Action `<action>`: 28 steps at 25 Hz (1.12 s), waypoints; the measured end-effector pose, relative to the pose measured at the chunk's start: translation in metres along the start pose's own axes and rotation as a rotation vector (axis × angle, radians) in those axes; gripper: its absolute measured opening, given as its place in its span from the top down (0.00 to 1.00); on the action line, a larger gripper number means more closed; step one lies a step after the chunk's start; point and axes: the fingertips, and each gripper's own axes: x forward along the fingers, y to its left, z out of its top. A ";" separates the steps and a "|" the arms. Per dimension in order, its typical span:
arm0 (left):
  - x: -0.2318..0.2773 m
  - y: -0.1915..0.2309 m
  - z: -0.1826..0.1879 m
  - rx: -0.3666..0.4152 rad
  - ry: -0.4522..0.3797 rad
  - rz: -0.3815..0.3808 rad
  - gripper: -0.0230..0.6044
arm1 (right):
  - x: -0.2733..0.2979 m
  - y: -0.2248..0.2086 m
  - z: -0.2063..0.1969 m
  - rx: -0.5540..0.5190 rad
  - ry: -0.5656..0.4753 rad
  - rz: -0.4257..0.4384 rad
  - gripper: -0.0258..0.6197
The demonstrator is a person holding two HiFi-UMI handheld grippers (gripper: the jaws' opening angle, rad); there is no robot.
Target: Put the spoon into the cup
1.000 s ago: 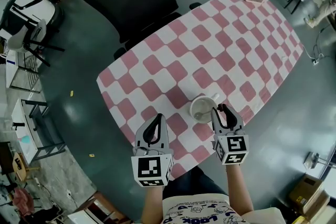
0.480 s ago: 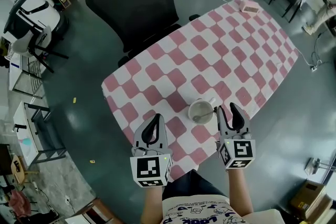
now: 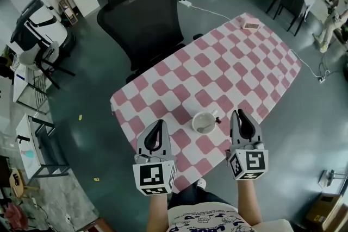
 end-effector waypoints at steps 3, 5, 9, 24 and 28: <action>-0.010 -0.005 0.017 0.008 -0.032 -0.001 0.94 | -0.012 -0.001 0.020 -0.004 -0.038 -0.006 0.88; -0.016 -0.009 0.026 0.015 -0.053 -0.002 0.94 | -0.020 -0.003 0.032 -0.005 -0.064 -0.011 0.89; -0.027 -0.016 0.043 0.023 -0.092 -0.003 0.94 | -0.035 -0.006 0.052 -0.011 -0.110 -0.018 0.91; -0.063 -0.039 0.093 0.057 -0.211 -0.014 0.94 | -0.078 -0.007 0.103 -0.038 -0.210 -0.027 0.94; -0.069 -0.045 0.101 0.065 -0.236 -0.021 0.94 | -0.085 -0.006 0.110 -0.046 -0.226 -0.022 0.94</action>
